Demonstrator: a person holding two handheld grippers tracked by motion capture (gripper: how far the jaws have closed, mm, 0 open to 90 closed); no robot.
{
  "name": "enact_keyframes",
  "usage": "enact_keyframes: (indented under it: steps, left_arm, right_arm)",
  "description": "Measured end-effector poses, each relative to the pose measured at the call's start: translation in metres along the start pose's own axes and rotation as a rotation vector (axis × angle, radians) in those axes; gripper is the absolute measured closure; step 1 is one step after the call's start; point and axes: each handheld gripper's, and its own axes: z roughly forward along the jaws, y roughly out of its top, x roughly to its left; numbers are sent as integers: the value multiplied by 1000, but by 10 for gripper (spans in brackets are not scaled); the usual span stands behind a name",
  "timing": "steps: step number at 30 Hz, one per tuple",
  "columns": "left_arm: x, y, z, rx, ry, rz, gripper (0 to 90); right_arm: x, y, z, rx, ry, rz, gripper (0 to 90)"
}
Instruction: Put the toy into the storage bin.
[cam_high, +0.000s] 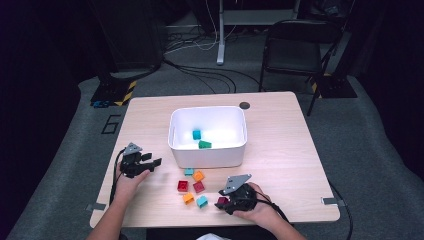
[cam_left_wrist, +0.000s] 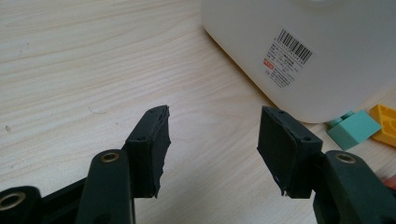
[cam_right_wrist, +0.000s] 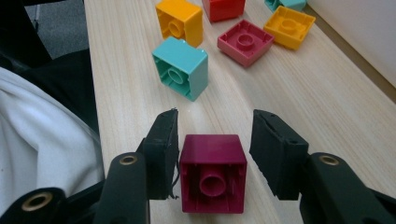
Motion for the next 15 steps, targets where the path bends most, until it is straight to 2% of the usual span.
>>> enact_keyframes:
  steps: [1, 3, 7, 15]
  left_arm:
    - [0, 0, 0, -2, 0, 1, 430]
    - [0, 0, 0, -11, 3, -1, 430]
    - [1, 0, -1, -2, 3, -1, 430]
    - [1, -1, -3, -2, 6, 0, 430]
  right_arm:
    - [-1, -1, 0, 8, -2, 18, 534]
    - [-3, -3, -1, 13, -1, 24, 570]
    - [-8, -5, -2, 12, -1, 51, 579]
    - [-11, -2, -5, 5, -22, 56, 583]
